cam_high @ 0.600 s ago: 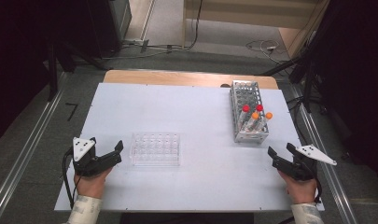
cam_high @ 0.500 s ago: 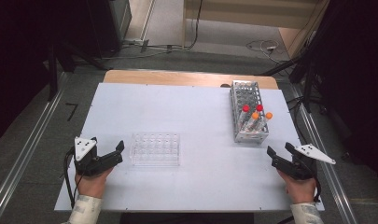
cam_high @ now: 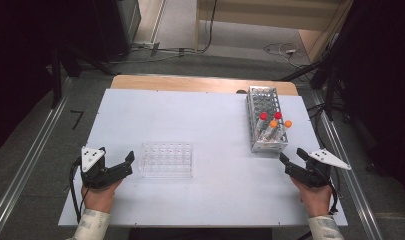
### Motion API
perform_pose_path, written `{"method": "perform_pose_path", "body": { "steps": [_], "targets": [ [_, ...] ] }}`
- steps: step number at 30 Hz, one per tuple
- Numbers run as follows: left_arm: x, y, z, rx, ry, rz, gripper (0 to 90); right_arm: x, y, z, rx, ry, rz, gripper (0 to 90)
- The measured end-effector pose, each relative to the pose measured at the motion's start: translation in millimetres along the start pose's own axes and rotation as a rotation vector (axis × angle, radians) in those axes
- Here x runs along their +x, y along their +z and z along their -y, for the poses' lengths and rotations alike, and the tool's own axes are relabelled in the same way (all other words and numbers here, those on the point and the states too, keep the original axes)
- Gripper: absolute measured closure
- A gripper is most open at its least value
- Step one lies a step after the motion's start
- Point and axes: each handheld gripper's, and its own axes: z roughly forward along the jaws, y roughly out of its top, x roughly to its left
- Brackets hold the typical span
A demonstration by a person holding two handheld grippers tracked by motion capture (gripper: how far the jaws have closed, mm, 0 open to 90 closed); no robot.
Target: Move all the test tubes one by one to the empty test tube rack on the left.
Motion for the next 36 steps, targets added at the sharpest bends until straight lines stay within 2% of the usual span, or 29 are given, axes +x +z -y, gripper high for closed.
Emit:
{"method": "perform_pose_path", "body": {
  "steps": [3, 12, 22, 30, 36],
  "targets": [
    [-0.6, -0.6, -0.5, -0.006, -0.004, 0.002, 6.2, 0.4, 3.4, -3.2, -0.009, 0.006, -0.003, 30.8],
    [-2.9, -0.6, -0.8, -0.005, -0.002, 0.006, 6.2, 4.4, 12.7, -10.2, -0.029, -0.017, -0.005, 37.2],
    [-2.2, -1.4, -0.6, -0.008, -0.001, 0.003, 6.2, 7.8, 29.0, -21.2, -0.067, -0.026, -0.011, 52.1],
    [-2.6, -1.0, -0.7, -0.008, -0.002, 0.001, 6.2, 8.8, 42.9, -25.1, -0.070, -0.023, -0.006, 62.2],
    [-2.9, -1.7, -0.7, -0.010, 0.000, 0.000, 6.2, 10.4, 50.0, -26.0, -0.062, -0.025, 0.008, 65.5]
  ]
}}
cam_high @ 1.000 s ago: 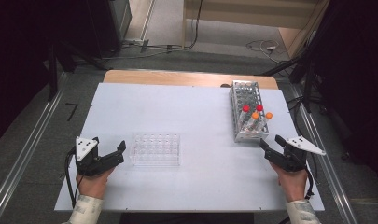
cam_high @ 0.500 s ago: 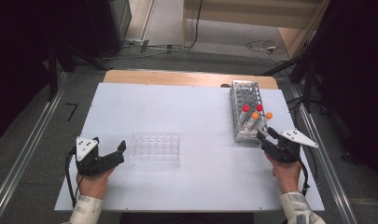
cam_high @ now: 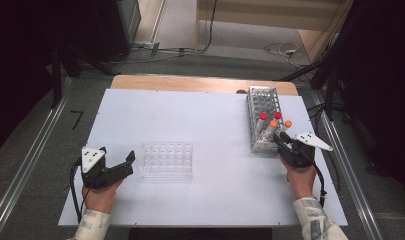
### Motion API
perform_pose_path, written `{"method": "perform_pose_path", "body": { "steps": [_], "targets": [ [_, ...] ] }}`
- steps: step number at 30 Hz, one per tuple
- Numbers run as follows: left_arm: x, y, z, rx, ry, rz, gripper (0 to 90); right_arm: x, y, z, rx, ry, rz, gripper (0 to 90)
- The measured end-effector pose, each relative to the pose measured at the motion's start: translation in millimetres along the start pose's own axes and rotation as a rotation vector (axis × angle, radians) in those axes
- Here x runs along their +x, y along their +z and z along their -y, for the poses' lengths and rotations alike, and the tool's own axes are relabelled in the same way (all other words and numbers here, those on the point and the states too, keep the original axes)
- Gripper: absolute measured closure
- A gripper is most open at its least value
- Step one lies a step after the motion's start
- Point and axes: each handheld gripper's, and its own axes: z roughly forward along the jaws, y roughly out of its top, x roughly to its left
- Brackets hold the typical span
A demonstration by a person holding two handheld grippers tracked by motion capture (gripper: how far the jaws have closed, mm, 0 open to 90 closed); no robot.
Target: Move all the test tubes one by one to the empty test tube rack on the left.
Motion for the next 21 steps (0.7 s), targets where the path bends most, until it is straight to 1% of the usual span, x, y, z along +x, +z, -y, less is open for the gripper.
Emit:
{"method": "perform_pose_path", "body": {
  "steps": [4, 10, 13, 16, 21],
  "targets": [
    [-0.2, -0.4, -0.2, -0.004, 0.002, 0.001, 6.2, -0.2, 2.7, 0.0, -0.005, -0.002, 0.006, 68.9],
    [-1.2, 0.3, 0.2, 0.001, 0.009, 0.005, 6.2, -0.5, 4.2, 0.2, -0.005, 0.005, -0.002, 70.5],
    [-1.5, 0.3, 0.2, 0.001, 0.008, 0.004, 6.2, 0.3, 4.0, 0.2, -0.004, 0.001, -0.002, 72.2],
    [-2.4, -0.1, -0.2, -0.001, 0.017, 0.001, 6.2, 0.3, 2.5, -0.6, -0.014, -0.004, 0.000, 72.4],
    [-4.0, -0.1, -0.3, -0.003, 0.031, -0.003, 6.2, -0.6, -4.2, -6.4, -0.043, 0.009, -0.005, 72.6]
  ]
}}
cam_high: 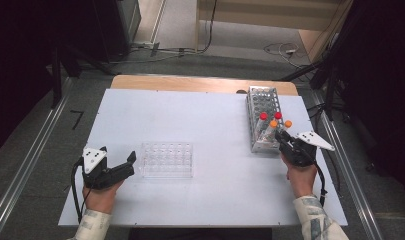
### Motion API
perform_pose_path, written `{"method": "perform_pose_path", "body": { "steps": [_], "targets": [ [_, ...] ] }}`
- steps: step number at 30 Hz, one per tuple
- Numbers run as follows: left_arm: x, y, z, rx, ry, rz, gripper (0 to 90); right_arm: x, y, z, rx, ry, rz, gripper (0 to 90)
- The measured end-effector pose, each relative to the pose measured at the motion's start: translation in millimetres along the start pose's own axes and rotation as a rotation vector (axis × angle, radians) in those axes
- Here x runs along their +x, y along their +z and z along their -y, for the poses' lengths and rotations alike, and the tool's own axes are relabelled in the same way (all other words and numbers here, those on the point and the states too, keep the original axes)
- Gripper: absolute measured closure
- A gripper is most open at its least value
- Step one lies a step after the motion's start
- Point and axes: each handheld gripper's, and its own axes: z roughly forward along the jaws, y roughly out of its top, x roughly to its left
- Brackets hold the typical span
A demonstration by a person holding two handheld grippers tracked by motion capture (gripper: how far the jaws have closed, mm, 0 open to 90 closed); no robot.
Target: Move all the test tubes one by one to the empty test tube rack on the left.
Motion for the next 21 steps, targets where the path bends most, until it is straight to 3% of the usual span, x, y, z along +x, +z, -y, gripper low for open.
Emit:
{"method": "perform_pose_path", "body": {
  "steps": [12, 21],
  "targets": [
    [-8.0, -1.7, -4.7, -0.011, 0.043, -0.001, 6.2, 0.3, -30.7, -22.9, -0.088, 0.007, -0.010, 72.8],
    [-16.7, -3.9, -21.6, -0.034, 0.047, 0.026, 6.9, 5.7, -45.2, -19.9, -0.064, -0.003, -0.058, 72.8]
  ]
}}
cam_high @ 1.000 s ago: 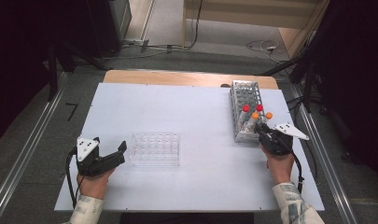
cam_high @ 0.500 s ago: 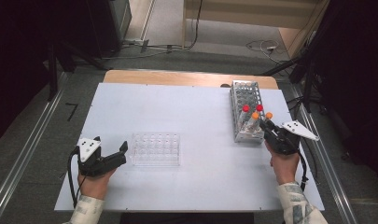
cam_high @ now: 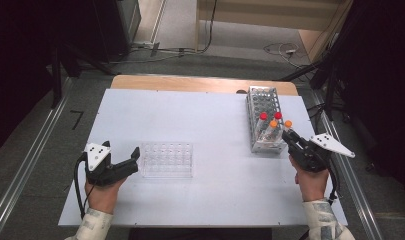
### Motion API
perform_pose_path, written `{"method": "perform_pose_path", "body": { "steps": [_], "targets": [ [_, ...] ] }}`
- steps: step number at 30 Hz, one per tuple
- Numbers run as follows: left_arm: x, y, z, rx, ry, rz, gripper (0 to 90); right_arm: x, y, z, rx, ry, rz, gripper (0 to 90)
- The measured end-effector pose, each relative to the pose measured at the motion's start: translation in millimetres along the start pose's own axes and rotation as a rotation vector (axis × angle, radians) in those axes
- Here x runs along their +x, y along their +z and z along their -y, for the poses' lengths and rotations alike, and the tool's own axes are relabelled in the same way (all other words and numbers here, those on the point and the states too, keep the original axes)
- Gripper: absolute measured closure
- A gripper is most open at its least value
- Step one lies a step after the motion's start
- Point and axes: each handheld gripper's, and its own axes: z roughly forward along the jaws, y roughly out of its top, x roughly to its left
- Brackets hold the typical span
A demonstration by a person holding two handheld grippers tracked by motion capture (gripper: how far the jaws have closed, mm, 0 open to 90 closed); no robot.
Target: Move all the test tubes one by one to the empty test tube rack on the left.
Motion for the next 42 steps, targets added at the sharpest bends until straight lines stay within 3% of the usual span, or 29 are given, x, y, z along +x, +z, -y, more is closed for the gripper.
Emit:
{"method": "perform_pose_path", "body": {
  "steps": [2, 5, 11, 16, 24, 31, 36, 42],
  "targets": [
    [-4.3, 0.9, -4.1, 0.002, 0.003, 0.016, 6.9, 2.1, -2.3, 0.9, 0.006, -0.004, -0.007, 72.8],
    [-11.2, 3.6, -10.5, 0.006, -0.023, 0.078, 6.9, 6.2, -4.4, 2.1, 0.009, -0.008, -0.022, 72.8],
    [-25.3, 10.8, -19.5, 0.023, 0.004, 0.100, 7.4, 22.2, -5.1, 2.0, 0.021, -0.040, -0.072, 72.8],
    [-41.2, 21.7, -29.8, 0.038, 0.013, 0.154, 8.9, 36.3, -3.8, 1.8, 0.022, -0.066, -0.109, 72.8],
    [-58.1, 32.1, -37.2, 0.040, 0.029, 0.204, 8.9, 55.6, 5.8, 6.8, 0.047, -0.092, -0.151, 72.8],
    [-76.1, 38.0, -35.7, 0.056, 0.068, 0.256, 10.4, 78.7, 16.4, 9.1, 0.062, -0.120, -0.210, 72.8],
    [-95.9, 36.5, -34.3, 0.050, 0.101, 0.335, 15.7, 101.5, 25.4, 14.9, 0.081, -0.149, -0.266, 72.8],
    [-117.4, 37.9, -31.2, 0.069, 0.144, 0.385, 16.1, 123.4, 33.5, 20.7, 0.102, -0.181, -0.315, 72.8]
  ]
}}
